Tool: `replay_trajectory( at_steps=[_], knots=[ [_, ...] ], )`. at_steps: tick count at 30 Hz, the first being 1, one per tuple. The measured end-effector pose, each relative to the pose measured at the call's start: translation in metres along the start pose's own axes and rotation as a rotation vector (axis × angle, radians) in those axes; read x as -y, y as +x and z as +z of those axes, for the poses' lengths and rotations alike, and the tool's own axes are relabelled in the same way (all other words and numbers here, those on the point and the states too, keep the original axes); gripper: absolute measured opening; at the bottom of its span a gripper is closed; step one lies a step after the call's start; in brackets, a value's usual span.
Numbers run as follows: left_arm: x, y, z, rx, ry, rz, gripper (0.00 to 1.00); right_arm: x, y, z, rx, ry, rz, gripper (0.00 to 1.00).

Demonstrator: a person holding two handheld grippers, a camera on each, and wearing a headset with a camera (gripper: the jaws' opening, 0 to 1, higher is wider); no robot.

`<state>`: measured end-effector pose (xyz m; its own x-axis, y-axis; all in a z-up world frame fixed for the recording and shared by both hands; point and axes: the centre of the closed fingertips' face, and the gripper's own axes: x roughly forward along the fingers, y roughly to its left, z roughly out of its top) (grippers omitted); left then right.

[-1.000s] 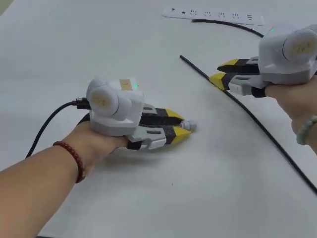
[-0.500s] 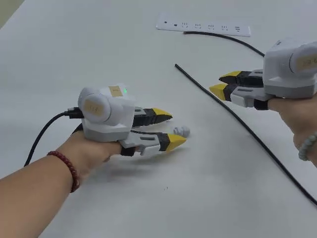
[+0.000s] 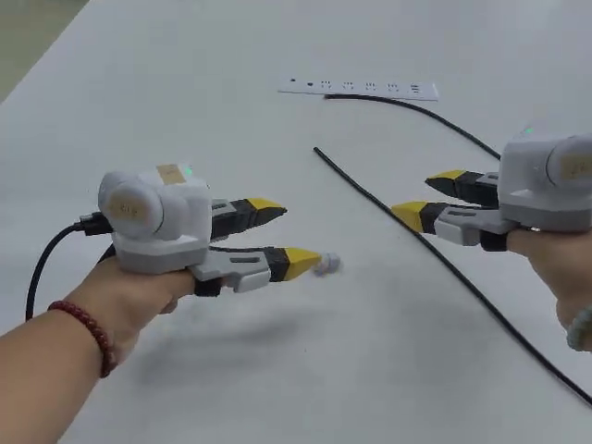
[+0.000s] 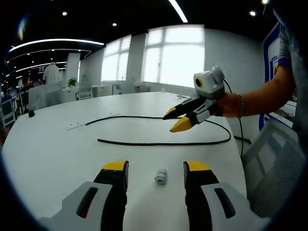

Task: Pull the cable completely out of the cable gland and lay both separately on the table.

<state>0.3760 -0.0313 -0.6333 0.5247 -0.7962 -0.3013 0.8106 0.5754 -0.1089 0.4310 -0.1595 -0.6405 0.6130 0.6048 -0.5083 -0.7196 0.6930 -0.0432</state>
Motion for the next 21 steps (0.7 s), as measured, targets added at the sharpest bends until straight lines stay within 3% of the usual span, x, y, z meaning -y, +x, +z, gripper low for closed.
replay_trajectory(
  at_steps=[6,21],
  knots=[
    [0.005,-0.018,0.019,0.025,0.028,0.021,0.47,-0.003,-0.032,-0.001,0.021,0.022,-0.051,0.46],
    [0.010,-0.056,0.044,0.074,0.049,0.099,0.46,-0.010,-0.085,-0.003,0.054,0.087,-0.149,0.53]
  ],
)
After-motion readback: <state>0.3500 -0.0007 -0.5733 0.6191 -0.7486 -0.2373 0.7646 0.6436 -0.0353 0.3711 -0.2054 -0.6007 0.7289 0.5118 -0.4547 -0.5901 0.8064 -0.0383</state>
